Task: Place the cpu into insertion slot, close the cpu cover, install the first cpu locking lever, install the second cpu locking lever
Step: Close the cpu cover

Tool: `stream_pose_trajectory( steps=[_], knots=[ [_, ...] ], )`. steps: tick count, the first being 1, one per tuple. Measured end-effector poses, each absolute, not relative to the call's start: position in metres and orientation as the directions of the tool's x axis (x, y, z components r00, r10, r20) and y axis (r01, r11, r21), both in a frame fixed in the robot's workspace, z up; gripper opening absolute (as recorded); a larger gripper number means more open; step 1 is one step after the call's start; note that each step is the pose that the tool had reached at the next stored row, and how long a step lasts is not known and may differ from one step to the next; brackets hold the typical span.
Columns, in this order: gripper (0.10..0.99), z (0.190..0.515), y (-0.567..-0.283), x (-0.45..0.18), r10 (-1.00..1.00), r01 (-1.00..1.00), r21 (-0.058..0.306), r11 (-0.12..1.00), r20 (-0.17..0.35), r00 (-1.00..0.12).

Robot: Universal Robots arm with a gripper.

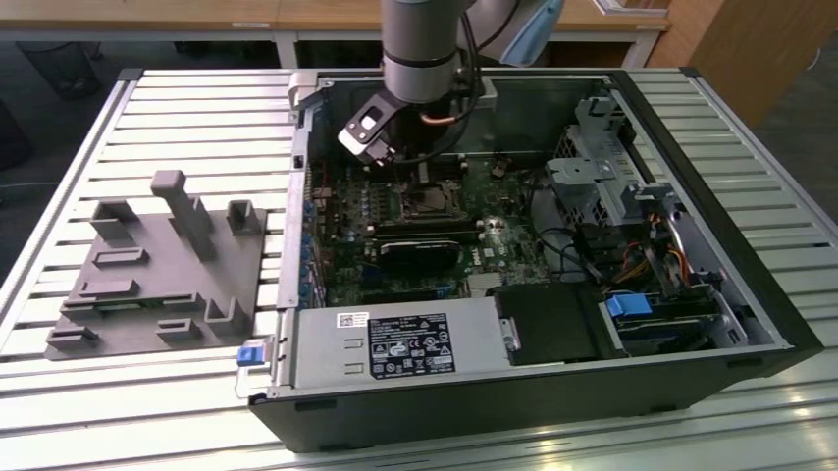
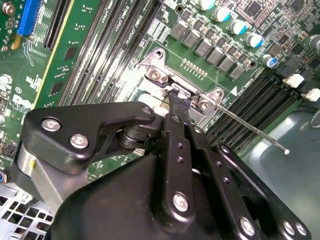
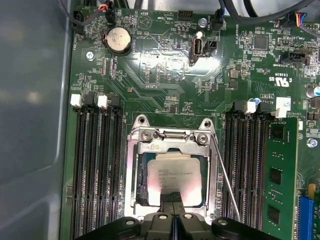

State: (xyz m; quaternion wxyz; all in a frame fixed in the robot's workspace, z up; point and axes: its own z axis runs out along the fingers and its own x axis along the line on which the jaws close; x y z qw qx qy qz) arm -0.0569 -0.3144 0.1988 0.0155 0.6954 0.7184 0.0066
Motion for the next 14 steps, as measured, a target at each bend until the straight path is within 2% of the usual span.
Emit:
stream_pose_trajectory(
  steps=[14],
  knots=[
    [0.106, 0.211, -0.313, -0.051, 0.999, 0.999, 0.031, 0.033, -0.009, -0.033]
  ],
)
